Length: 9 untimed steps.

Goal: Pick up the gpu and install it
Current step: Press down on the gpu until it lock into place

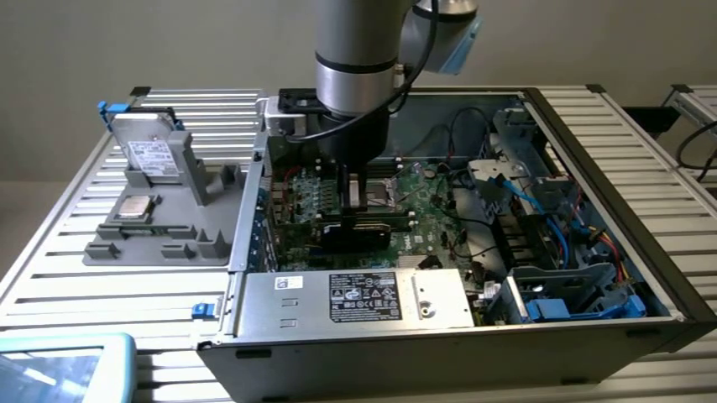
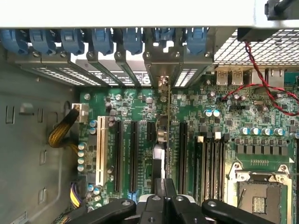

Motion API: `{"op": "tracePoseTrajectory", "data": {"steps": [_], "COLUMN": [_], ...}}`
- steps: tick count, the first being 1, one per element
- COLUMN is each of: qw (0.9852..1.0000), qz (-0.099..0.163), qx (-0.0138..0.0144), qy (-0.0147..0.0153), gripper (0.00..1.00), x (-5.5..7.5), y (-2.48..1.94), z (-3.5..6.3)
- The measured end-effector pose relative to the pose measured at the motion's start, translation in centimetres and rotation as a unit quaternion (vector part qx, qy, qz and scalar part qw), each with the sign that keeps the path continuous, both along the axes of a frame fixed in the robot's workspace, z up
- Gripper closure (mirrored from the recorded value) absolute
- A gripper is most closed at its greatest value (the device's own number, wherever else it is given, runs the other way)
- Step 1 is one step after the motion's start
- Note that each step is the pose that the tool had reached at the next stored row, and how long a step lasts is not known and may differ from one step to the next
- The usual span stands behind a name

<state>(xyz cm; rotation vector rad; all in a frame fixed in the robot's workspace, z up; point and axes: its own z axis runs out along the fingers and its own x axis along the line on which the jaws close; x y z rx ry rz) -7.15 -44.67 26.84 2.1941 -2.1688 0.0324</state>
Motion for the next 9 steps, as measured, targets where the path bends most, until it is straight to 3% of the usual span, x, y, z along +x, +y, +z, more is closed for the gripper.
{"op": "tracePoseTrajectory", "data": {"steps": [5,7,9], "qw": [1.0,1.0,1.0], "qz": [0.0,0.0,0.0], "qx": [-0.0005,0.001,-0.0001], "qy": [0.0004,0.0009,0.0014], "gripper": [0.89,0.89,0.89], "x": [0.0,0.0,0.0], "y": [-0.01,0.04,0.0], "z": [-0.5,-0.12,0.89]}}
